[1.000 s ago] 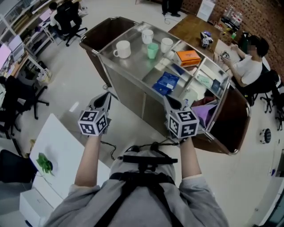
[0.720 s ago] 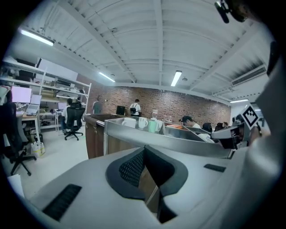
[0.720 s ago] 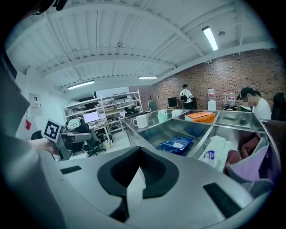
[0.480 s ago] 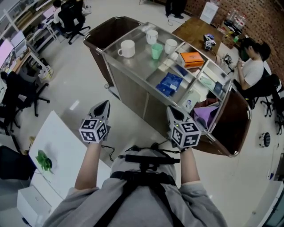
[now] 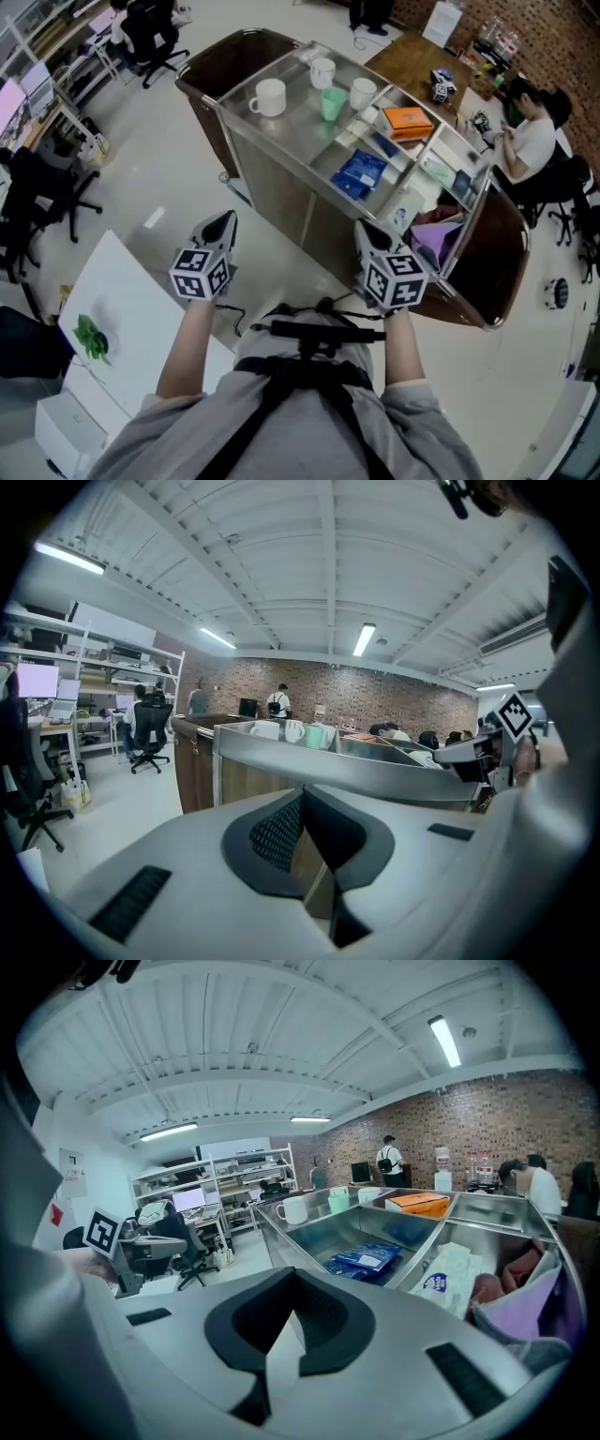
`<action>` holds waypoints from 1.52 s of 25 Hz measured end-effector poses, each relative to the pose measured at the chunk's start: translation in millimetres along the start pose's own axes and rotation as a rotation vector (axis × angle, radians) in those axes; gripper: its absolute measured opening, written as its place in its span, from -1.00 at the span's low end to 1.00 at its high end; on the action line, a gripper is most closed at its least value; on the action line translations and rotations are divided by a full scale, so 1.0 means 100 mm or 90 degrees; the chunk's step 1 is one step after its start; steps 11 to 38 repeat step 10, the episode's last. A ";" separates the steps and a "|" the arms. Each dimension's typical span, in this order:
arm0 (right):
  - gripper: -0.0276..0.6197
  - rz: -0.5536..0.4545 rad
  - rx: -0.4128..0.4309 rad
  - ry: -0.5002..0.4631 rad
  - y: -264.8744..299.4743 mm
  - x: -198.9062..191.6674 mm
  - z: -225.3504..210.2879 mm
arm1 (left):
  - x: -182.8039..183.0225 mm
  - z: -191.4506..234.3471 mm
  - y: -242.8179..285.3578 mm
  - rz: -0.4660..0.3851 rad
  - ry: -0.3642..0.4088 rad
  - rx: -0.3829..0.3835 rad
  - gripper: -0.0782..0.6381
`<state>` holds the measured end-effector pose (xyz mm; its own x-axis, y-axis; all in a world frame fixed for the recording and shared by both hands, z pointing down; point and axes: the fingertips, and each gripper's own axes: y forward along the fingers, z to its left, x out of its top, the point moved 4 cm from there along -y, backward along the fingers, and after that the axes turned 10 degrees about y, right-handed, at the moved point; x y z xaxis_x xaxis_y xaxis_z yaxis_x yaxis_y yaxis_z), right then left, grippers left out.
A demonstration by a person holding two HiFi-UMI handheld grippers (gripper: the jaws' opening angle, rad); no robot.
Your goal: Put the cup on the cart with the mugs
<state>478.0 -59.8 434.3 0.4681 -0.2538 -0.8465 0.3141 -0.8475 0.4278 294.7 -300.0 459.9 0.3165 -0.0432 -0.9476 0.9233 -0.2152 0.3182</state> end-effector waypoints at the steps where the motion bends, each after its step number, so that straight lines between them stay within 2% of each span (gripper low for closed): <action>1: -0.90 0.000 0.000 -0.001 0.00 0.00 0.00 | -0.02 -0.01 0.00 0.002 -0.001 -0.002 -0.77; 38: -0.90 0.004 0.007 -0.007 0.03 -0.01 0.04 | -0.11 -0.02 0.00 0.012 -0.008 -0.013 -0.77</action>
